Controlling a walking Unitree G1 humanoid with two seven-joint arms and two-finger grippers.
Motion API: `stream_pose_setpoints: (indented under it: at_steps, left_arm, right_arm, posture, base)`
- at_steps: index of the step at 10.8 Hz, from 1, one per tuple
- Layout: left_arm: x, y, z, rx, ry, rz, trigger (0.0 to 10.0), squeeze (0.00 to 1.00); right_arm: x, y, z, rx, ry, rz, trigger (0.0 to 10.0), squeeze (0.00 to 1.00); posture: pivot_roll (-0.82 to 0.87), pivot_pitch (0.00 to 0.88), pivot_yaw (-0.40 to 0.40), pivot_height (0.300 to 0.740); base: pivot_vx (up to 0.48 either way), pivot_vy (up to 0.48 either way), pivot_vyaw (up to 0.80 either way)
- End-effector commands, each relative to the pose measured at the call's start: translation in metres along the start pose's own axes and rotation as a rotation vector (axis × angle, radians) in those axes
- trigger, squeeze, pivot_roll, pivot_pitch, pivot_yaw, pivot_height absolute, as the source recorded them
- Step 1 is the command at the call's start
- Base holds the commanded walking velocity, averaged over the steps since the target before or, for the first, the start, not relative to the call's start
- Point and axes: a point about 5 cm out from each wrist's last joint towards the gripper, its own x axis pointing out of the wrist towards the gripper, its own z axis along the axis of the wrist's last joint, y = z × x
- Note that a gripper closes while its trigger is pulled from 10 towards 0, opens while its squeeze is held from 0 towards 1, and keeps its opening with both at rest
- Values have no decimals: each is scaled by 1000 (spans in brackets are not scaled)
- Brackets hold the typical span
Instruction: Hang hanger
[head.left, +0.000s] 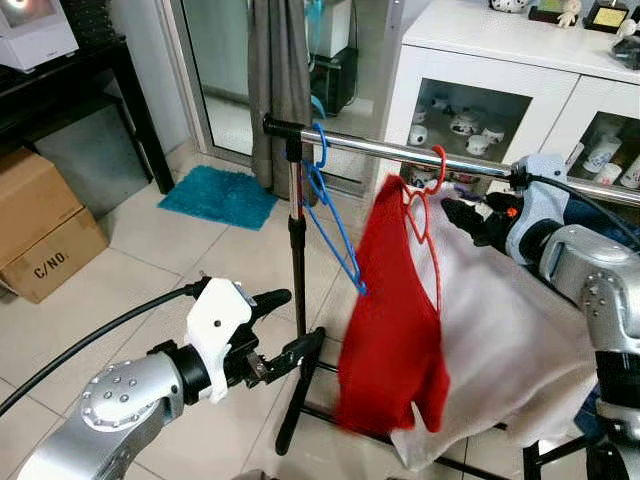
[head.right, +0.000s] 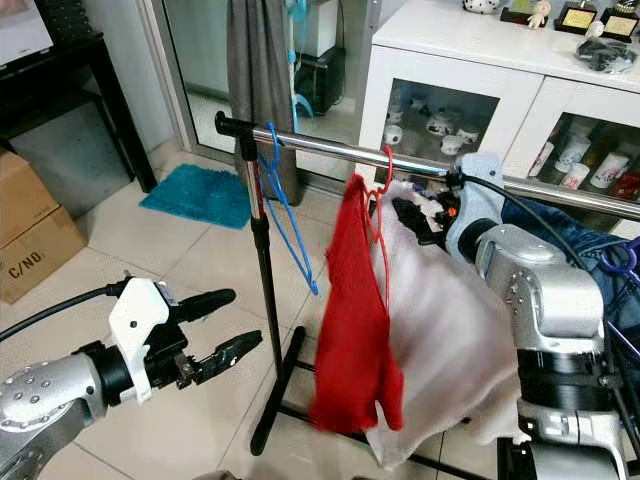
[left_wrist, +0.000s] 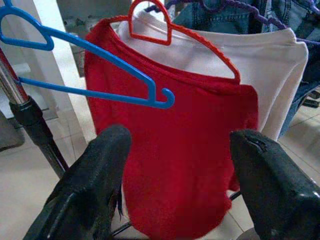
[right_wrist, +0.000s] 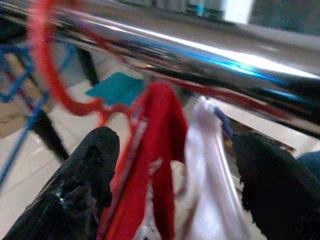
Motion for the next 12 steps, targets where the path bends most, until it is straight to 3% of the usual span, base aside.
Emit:
stream_pose_setpoints:
  at_steps: [1, 3, 7, 9, 12]
  left_arm:
    - [2, 0, -1, -2, 6, -11, 10000, 0]
    - [3, 1, -1, 0, 7, -13, 10000, 0]
    - [5, 1, -1, 9, 7, -15, 10000, 0]
    - [5, 2, -2, 15, 11, -11, 10000, 0]
    - [6, 2, -2, 18, 11, -5, 10000, 0]
  right_arm:
    - [-2, 8, 0, 11, -1, 46, 10000, 0]
    - [0, 26, -2, 27, 14, 110, 10000, 0]
    - [19, 37, -18, 8, 112, 30, 10000, 0]
    - [22, 38, -19, -15, 127, 41, 0, 0]
    - [25, 32, -20, -27, 113, 6, 0, 0]
  posture:
    - [-67, 0, 23, 740]
    - [-67, 0, 22, 740]
    - [-71, 0, 15, 740]
    - [-71, 0, 15, 740]
    - [-66, 0, 2, 740]
  base:
    - [0, 0, 0]
    - [0, 0, 0]
    - [0, 0, 0]
    - [0, 0, 0]
    - [0, 0, 0]
